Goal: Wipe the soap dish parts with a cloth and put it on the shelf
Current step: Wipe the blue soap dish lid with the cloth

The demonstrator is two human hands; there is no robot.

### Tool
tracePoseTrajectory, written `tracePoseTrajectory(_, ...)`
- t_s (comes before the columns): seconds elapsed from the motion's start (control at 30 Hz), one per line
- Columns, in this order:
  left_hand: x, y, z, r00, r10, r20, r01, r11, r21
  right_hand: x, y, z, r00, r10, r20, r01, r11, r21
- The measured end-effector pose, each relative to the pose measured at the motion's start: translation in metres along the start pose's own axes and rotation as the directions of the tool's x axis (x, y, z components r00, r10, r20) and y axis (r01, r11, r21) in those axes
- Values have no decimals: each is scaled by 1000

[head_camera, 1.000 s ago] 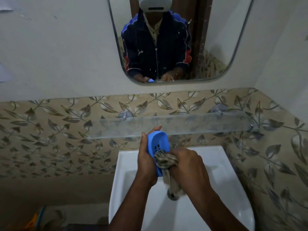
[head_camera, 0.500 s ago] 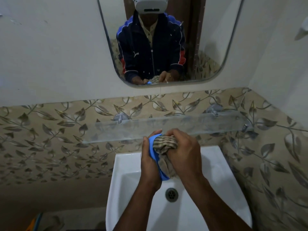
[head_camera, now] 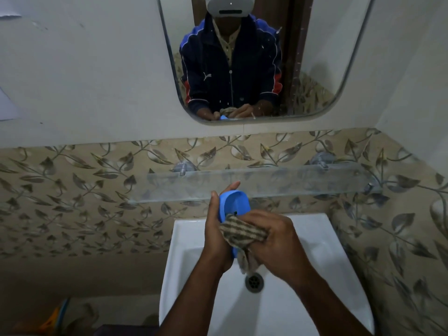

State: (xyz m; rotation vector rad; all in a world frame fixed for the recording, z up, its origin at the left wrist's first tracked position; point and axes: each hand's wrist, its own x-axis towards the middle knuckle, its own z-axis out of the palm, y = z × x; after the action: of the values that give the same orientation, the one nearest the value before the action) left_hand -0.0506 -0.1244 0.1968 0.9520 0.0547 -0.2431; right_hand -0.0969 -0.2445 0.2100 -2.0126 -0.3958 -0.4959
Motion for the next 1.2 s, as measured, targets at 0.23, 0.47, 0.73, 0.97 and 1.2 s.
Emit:
tracePoseTrajectory(0.23, -15, -16, 8, 999, -23, -40, 30, 980, 195, 16, -8, 3, 984, -164, 67, 177, 916, -360)
tracePoseTrajectory(0.47, -17, -11, 3, 998, -53, -33, 59, 972, 226, 20, -9, -7, 982, -103, 156, 145, 949, -281)
tracePoseTrajectory(0.73, -18, -6, -1, 999, -34, 13, 30, 970, 242, 21, -16, -3, 987, -123, 102, 148, 943, -299)
tracePoseTrajectory(0.97, -12, 6, -10, 954, 73, -291, -40, 992, 117, -4, -6, -3, 999, 51, -9, -52, 984, -170)
tracePoseTrajectory(1.2, -10, 3, -14, 968, 128, -217, -68, 963, 261, 7, 1, 1, 990, 136, -32, -139, 978, -156)
